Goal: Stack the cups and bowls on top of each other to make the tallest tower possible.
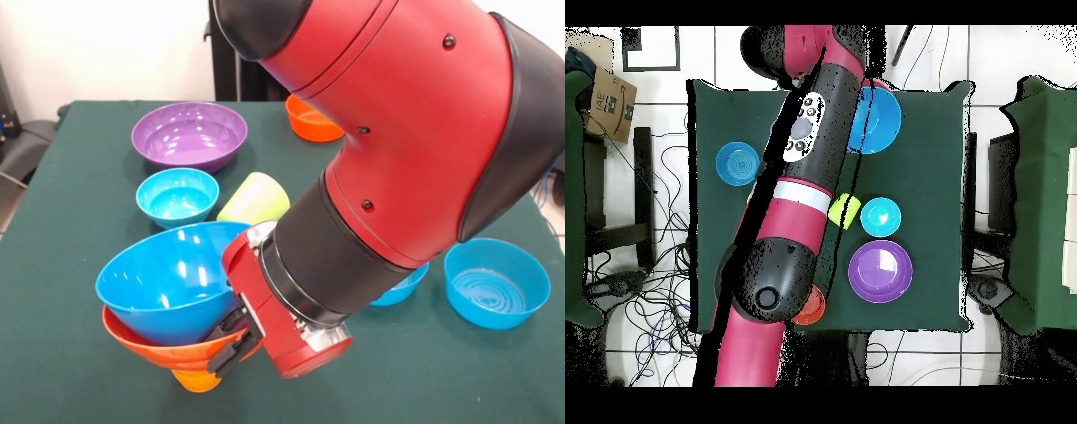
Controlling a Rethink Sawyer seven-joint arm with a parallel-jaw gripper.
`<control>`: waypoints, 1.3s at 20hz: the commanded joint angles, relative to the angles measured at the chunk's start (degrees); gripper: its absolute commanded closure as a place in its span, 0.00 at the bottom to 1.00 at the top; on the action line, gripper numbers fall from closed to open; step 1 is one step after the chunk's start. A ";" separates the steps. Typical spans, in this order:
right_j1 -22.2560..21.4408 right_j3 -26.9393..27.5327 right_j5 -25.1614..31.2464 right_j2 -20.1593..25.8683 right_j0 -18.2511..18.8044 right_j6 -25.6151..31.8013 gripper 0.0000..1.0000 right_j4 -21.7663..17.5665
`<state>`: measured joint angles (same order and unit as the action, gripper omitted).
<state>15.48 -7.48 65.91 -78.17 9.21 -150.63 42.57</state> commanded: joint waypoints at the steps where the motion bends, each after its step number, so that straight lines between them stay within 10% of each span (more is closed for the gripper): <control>1: 1.11 1.24 0.87 3.22 -1.03 9.87 1.00 -1.04; 26: 2.13 3.04 8.20 6.37 -0.15 22.31 1.00 2.75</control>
<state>17.71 -6.80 67.10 -77.45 9.28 -145.36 43.28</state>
